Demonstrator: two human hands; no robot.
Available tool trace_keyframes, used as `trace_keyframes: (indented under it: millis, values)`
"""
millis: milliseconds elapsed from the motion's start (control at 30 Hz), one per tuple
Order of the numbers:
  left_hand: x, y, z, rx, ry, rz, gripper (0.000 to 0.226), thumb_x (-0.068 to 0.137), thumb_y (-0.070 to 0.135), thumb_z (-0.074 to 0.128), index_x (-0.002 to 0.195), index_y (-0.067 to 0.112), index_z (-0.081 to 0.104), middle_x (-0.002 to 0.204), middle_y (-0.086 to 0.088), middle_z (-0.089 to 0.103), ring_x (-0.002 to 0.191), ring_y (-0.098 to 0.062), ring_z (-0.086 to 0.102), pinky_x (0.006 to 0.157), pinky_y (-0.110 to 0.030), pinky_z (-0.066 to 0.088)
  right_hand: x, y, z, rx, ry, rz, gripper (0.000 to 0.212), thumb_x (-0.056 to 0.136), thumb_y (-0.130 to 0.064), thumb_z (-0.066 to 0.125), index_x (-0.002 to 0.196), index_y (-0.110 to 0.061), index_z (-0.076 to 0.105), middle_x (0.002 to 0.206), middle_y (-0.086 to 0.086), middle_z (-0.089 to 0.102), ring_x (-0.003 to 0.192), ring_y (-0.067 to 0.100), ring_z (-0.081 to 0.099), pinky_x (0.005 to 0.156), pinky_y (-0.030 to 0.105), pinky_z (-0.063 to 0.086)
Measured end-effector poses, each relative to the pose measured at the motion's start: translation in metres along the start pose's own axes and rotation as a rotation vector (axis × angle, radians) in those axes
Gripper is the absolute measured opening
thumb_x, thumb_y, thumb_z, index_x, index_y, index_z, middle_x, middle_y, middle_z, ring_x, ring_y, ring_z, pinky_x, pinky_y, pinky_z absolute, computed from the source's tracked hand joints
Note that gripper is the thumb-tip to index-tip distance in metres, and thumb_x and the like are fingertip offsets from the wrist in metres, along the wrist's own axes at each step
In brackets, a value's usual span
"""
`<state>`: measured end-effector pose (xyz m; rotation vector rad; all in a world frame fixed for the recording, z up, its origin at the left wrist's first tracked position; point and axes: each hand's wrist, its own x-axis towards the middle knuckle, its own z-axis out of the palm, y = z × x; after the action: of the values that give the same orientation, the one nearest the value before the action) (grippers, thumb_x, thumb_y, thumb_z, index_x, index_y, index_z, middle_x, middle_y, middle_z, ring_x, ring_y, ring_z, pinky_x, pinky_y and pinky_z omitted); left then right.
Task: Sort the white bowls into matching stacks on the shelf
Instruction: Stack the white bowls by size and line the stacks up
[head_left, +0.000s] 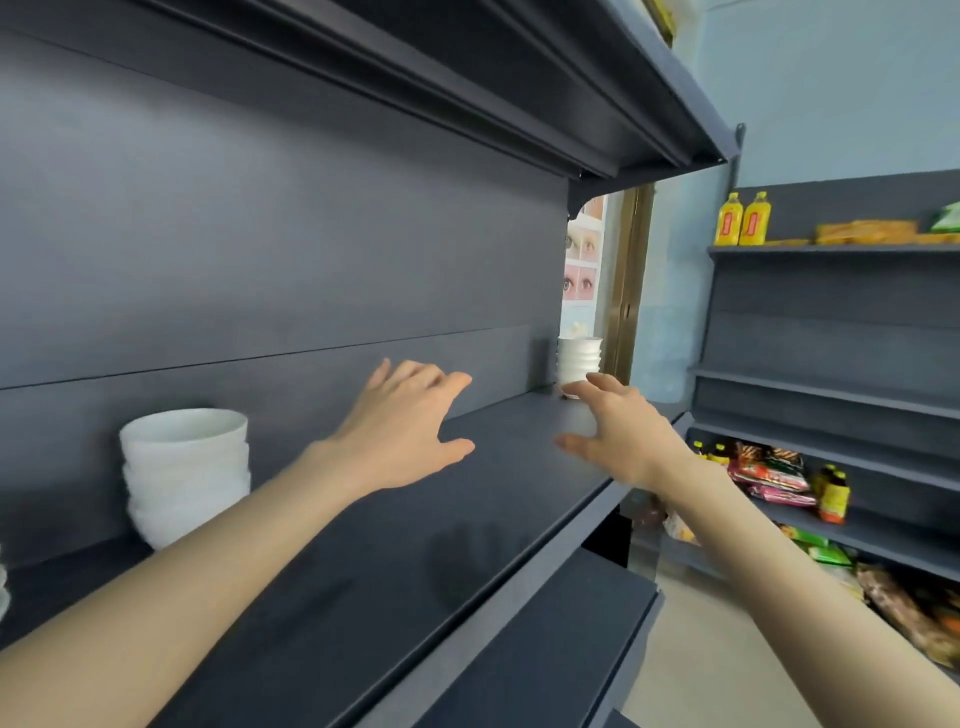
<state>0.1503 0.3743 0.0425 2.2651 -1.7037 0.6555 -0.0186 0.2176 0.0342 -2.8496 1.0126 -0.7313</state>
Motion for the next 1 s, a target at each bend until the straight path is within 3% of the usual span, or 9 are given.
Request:
trace_keyframes:
  millis: [367,800,1000]
  values:
    - [0.15,0.082,0.07,0.06,-0.025,-0.066,0.067,0.09,0.052,0.051,0.146,0.024,0.026,0.142,0.002,0.042,0.138,-0.019,0.026,0.119,-0.042,0.009,0.108,0.171,0.004,-0.027,-0.042,-0.071,0.062,0.088,-0.036,0.062,0.142,-0.021,0.036,0.143,0.005,0.039,0.129,0.029,0.037,0.099,0.043,0.043]
    - [0.317,0.095,0.179,0.068,0.024,-0.113,0.068,0.09,0.054,0.05,0.147,0.026,0.026,0.143,0.003,0.042,0.138,-0.018,0.026,0.118,-0.039,0.01,0.263,0.29,0.058,0.021,-0.029,-0.131,0.063,0.088,-0.037,0.061,0.142,-0.017,0.036,0.142,0.006,0.039,0.126,0.032,0.04,0.1,0.047,0.041]
    - [0.402,0.092,0.227,0.019,-0.001,-0.149,0.07,0.088,0.055,0.052,0.146,0.026,0.027,0.141,0.002,0.045,0.136,-0.021,0.031,0.117,-0.039,0.019,0.344,0.343,0.083,0.08,-0.024,-0.155,0.062,0.085,-0.036,0.063,0.139,-0.019,0.039,0.135,0.006,0.044,0.123,0.03,0.043,0.097,0.047,0.043]
